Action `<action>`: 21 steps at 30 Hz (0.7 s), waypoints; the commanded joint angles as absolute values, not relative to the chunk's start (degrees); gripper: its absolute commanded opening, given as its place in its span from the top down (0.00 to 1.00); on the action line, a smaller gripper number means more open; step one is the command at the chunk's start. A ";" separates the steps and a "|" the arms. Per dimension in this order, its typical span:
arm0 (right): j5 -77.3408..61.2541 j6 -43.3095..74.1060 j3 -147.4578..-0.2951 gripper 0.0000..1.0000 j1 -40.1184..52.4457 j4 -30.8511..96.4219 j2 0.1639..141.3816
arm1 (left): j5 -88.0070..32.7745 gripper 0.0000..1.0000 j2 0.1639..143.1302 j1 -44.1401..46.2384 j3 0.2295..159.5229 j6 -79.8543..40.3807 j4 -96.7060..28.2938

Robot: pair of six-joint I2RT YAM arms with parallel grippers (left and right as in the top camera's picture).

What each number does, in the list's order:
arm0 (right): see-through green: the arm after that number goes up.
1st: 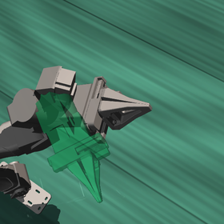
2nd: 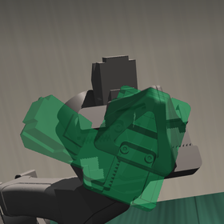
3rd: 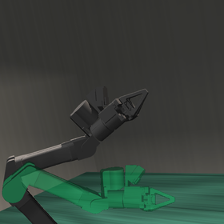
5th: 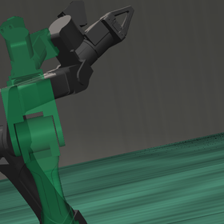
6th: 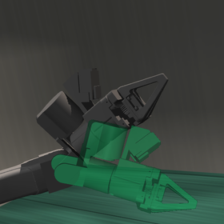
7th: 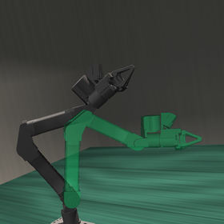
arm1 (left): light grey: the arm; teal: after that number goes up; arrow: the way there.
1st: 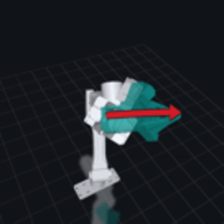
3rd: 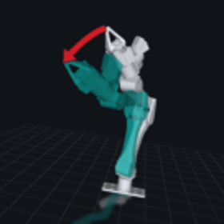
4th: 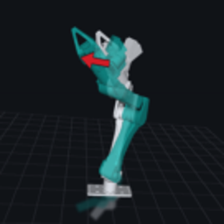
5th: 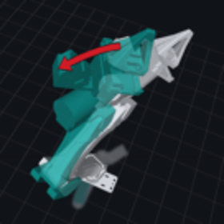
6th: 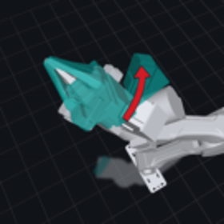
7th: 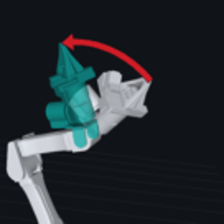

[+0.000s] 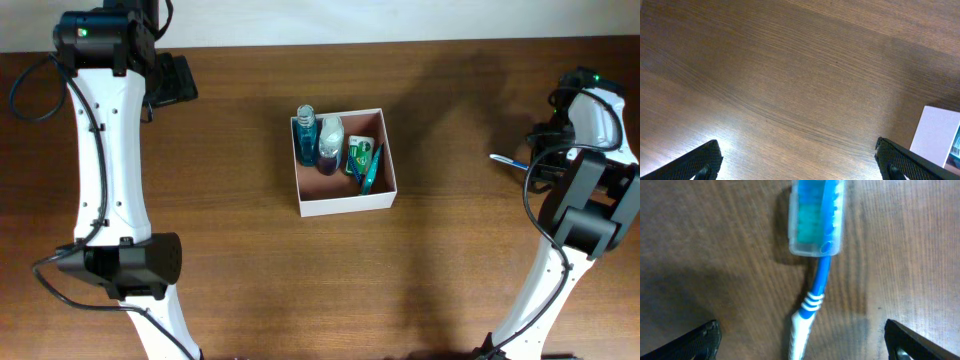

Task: Pack container
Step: 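Lower and close the right gripper on the toothbrush handle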

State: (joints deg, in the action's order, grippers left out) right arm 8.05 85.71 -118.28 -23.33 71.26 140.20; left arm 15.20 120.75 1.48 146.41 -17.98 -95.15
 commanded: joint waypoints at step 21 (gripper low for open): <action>2.33 85.80 -110.08 0.15 -23.64 68.42 141.29 | 15.20 0.01 120.31 1.32 146.28 -18.59 -95.22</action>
State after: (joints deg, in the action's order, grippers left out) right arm 5.23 85.86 -113.34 -23.77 66.11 137.82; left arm 15.20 120.75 1.48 146.41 -17.98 -95.15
